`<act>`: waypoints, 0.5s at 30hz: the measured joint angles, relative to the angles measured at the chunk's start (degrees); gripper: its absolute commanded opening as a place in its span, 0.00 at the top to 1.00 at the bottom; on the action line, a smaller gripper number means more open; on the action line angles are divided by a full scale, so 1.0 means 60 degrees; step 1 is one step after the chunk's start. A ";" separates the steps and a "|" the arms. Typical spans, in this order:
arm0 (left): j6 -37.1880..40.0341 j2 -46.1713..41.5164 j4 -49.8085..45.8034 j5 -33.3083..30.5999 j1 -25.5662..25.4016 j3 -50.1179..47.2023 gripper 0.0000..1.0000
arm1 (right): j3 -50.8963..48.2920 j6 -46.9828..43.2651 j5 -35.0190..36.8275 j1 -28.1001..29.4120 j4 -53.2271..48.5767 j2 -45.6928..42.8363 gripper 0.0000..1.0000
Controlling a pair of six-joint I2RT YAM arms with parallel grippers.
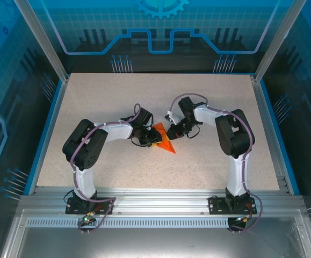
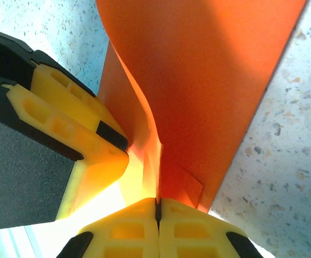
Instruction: Fold a paper plane with a square sheet of paper (fold left side to right side)
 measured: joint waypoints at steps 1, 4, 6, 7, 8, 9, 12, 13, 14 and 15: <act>0.0004 0.0000 0.0000 0.0000 0.0000 0.0000 0.75 | 0.0018 -0.0007 -0.0004 -0.0004 -0.0022 0.0018 0.94; 0.0004 0.0000 0.0000 0.0000 0.0000 0.0000 0.75 | 0.0080 -0.0051 -0.0047 -0.0047 -0.0098 0.0087 0.94; 0.0000 0.0000 0.0000 0.0000 0.0000 0.0000 0.75 | 0.0197 -0.0087 -0.0087 -0.0091 -0.0175 0.0168 0.94; 0.0004 0.0000 -0.0004 0.0000 0.0000 0.0000 0.75 | 0.0262 -0.0113 -0.0106 -0.0109 -0.0219 0.0211 0.94; 0.0004 0.0000 -0.0004 0.0000 0.0000 0.0000 0.75 | 0.0328 -0.0131 -0.0106 -0.0124 -0.0262 0.0255 0.94; 0.0004 0.0000 -0.0004 -0.0011 0.0000 0.0000 0.75 | 0.0368 -0.0146 -0.0109 -0.0131 -0.0280 0.0280 0.94; 0.0004 0.0000 -0.0007 -0.0029 0.0000 0.0000 0.75 | 0.0459 -0.0149 -0.0208 -0.0182 -0.0364 0.0375 0.94; 0.0004 0.0000 -0.0011 -0.0029 0.0000 0.0000 0.75 | 0.0484 -0.0149 -0.0248 -0.0211 -0.0393 0.0415 0.94; 0.0004 0.0000 -0.0011 -0.0029 0.0000 0.0000 0.75 | 0.0510 -0.0149 -0.0266 -0.0233 -0.0437 0.0466 0.94; 0.0004 0.0000 -0.0015 -0.0029 0.0000 0.0000 0.75 | 0.0539 -0.0149 -0.0288 -0.0251 -0.0463 0.0517 0.94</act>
